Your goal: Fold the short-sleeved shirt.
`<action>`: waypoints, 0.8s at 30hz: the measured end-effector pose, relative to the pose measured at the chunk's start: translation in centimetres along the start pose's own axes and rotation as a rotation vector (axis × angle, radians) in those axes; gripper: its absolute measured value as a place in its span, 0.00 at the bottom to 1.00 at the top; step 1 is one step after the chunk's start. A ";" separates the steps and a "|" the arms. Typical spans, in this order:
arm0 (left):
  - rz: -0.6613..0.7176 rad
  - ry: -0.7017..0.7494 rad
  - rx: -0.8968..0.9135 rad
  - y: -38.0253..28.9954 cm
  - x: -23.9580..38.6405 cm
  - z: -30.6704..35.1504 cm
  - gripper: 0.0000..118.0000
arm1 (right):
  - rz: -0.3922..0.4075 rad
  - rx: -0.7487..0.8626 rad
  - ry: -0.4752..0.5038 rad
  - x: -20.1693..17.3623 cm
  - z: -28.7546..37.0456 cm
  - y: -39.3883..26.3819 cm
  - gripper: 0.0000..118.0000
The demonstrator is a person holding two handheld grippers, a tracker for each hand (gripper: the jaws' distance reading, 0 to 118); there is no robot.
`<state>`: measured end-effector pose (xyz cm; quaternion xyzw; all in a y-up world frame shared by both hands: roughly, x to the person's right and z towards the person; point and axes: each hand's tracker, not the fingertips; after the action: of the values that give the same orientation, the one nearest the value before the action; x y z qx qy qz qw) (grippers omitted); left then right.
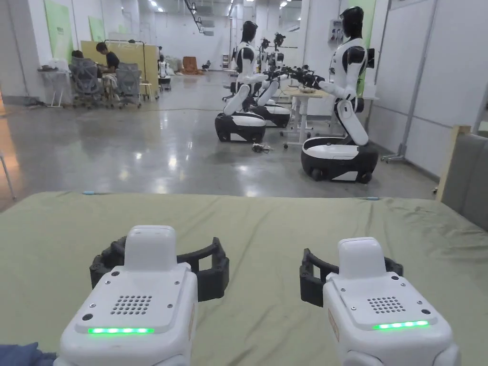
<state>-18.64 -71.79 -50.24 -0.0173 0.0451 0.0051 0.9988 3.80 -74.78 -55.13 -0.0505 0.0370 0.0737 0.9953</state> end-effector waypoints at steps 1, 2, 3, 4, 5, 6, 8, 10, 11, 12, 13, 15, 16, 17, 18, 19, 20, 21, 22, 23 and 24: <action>-0.010 0.010 0.011 0.0 0.1 0.1 0.97 | -0.003 -0.002 -0.002 -0.2 0.0 0.0 1.00; -0.021 0.012 0.017 0.0 0.2 0.2 0.97 | -0.027 -0.034 -0.017 -0.2 0.3 -0.1 1.00; -0.036 0.009 0.021 0.0 0.3 0.3 0.97 | -0.017 -0.001 -0.001 -0.1 0.1 0.0 1.00; -0.048 0.008 0.025 0.0 0.3 0.4 0.97 | -0.020 -0.007 0.010 0.1 -0.1 0.1 1.00; -0.052 0.013 0.026 0.0 0.3 0.4 0.97 | -0.022 -0.018 0.021 -0.2 0.4 0.4 1.00; -0.053 0.022 0.026 0.0 0.3 0.3 0.97 | -0.029 -0.026 0.036 -0.3 0.5 0.5 1.00; -0.042 0.026 0.019 0.1 0.1 0.3 0.97 | -0.051 -0.024 0.056 -0.2 0.5 0.7 1.00; -0.025 0.023 0.004 0.3 -0.2 0.0 0.97 | -0.058 -0.017 0.085 -0.6 0.9 1.0 1.00; -0.019 0.023 0.000 0.3 -0.3 -0.1 0.97 | -0.050 -0.028 0.118 -0.6 0.9 1.1 1.00; -0.015 0.023 -0.003 0.4 -0.4 -0.1 0.97 | -0.036 -0.029 0.145 -0.7 1.0 1.2 1.00; -0.012 0.025 -0.004 0.4 -0.4 -0.2 0.97 | -0.028 0.009 0.180 -0.9 1.3 1.3 1.00; -0.005 0.032 -0.004 0.6 -0.4 -0.1 0.97 | -0.035 0.048 0.184 -1.0 1.6 0.9 1.00; -0.001 0.028 -0.005 0.7 -0.4 0.0 0.97 | -0.050 0.041 0.170 -1.1 1.5 1.0 1.00; 0.002 0.024 -0.004 0.8 -0.4 0.0 0.97 | -0.075 0.019 0.149 -1.1 1.4 0.9 1.00; 0.003 0.021 -0.002 0.8 -0.4 0.0 0.97 | -0.088 -0.021 0.117 -1.1 1.2 0.8 1.00; 0.004 0.017 0.001 0.8 -0.4 0.1 0.97 | -0.087 -0.060 0.087 -1.2 0.9 0.8 1.00; 0.006 0.013 0.003 0.8 -0.5 0.1 0.97 | -0.075 -0.076 0.069 -1.3 0.7 0.8 1.00; 0.010 0.008 0.005 0.9 -0.6 0.2 0.97 | -0.064 -0.070 0.058 -1.4 0.8 0.9 1.00; 0.021 -0.005 0.007 0.9 -0.8 0.2 0.97 | -0.066 -0.065 0.067 -1.4 0.9 0.9 1.00; 0.028 -0.013 0.005 1.0 -0.9 0.3 0.97 | -0.071 -0.068 0.083 -1.2 1.0 0.8 1.00; 0.034 -0.015 0.003 0.9 -1.0 0.3 0.97 | -0.086 -0.073 0.117 -1.0 1.2 0.8 1.00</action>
<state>-19.64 -70.85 -49.89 -0.0152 0.0379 0.0223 0.9989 2.75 -74.04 -53.94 -0.0927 0.0901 0.0292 0.9912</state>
